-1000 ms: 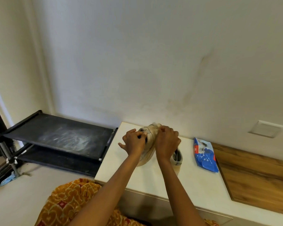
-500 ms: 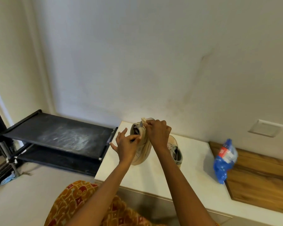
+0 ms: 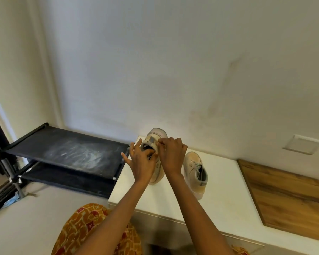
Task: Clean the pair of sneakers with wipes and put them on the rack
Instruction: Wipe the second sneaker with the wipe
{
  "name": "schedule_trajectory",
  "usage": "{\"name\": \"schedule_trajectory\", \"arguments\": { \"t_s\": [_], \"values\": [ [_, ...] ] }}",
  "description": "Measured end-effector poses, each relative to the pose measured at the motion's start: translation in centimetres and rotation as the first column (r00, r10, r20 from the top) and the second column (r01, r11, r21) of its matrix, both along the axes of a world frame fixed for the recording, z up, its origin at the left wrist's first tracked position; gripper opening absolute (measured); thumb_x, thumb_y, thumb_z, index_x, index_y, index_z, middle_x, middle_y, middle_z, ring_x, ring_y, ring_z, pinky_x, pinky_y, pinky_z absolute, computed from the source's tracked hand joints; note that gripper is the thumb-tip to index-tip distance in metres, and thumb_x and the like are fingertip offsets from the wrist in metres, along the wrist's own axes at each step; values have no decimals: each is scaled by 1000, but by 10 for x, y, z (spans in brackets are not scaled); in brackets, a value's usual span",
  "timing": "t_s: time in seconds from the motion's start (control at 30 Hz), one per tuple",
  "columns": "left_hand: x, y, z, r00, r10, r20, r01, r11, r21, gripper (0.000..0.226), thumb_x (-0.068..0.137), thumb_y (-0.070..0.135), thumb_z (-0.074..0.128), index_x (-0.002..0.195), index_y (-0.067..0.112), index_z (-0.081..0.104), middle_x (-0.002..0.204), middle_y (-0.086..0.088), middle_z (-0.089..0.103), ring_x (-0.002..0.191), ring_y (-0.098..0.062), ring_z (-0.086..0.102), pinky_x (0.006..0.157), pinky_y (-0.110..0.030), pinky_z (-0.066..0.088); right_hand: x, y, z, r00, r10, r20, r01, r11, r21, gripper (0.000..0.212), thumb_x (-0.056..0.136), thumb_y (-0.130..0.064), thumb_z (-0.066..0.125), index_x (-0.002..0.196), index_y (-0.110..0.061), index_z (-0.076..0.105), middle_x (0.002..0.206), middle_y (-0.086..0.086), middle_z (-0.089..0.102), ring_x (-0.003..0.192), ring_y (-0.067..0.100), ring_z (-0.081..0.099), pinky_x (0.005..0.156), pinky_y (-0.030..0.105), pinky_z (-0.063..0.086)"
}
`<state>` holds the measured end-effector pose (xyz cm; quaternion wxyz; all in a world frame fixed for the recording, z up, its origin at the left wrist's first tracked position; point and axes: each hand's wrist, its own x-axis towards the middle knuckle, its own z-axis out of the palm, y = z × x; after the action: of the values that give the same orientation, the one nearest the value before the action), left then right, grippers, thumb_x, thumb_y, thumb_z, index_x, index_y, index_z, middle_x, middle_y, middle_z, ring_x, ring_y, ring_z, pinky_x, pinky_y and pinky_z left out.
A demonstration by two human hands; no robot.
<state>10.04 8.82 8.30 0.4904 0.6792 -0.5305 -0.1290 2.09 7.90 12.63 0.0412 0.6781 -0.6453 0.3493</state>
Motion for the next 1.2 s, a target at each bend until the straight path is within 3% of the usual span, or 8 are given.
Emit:
{"name": "schedule_trajectory", "arguments": {
  "t_s": [0.17,0.3,0.47,0.57,0.73,0.87,1.07,1.2],
  "values": [
    [14,1,1,1000,14,-5,-14,1000,19,11,83,28,68,79,19,73,143,1,42,141,-22,18,111,-48,-13,-7,1,-18,1000,11,28,-7,992,-128,9,81,-18,69,86,-23,73,82,-4,70,84,22,54,76,29,21],
    [14,2,4,1000,-30,0,30,998,50,10,83,29,68,82,20,73,141,6,43,140,-18,20,111,-47,-13,-11,-9,-11,980,-80,183,89,995,-45,11,86,-19,62,90,-23,71,92,-3,67,96,22,50,75,26,17],
    [19,4,-7,998,-17,-60,24,994,109,14,88,24,62,98,21,72,140,5,46,140,-19,22,112,-52,-11,17,23,-32,988,105,114,-104,994,-19,21,90,-28,47,93,-23,67,98,-6,64,97,16,47,82,25,21],
    [23,4,-8,998,-17,-58,24,993,118,14,86,28,64,97,23,72,139,5,46,139,-18,23,112,-51,-11,13,22,-40,994,53,100,-50,998,-29,24,89,-29,44,94,-21,66,98,-1,65,97,20,50,82,27,25],
    [21,2,-9,996,-89,-14,90,993,78,9,81,32,69,77,25,72,137,12,46,137,-15,24,111,-47,-13,-9,-5,-45,957,-79,280,8,969,248,17,93,-22,48,104,-19,62,102,2,62,104,23,50,82,34,41],
    [27,-1,-14,997,-70,-31,72,995,68,8,82,30,69,83,23,73,136,9,48,136,-17,25,112,-49,-10,-1,13,-51,956,115,270,-156,979,135,17,95,-25,49,105,-19,61,98,0,62,97,18,48,75,27,36],
    [21,-1,-7,987,-164,-8,164,983,88,11,82,33,69,79,23,73,135,11,47,135,-15,25,113,-44,-9,-12,2,-46,981,-77,176,53,989,137,21,93,-17,48,103,-16,66,93,4,68,96,23,47,72,31,29],
    [24,-4,-12,995,-91,-50,95,991,89,8,83,28,67,83,24,74,132,8,51,132,-17,30,114,-48,-5,4,25,-51,960,66,273,-70,998,6,20,94,-23,50,100,-16,67,88,1,65,88,18,46,71,29,33]
  ]
}}
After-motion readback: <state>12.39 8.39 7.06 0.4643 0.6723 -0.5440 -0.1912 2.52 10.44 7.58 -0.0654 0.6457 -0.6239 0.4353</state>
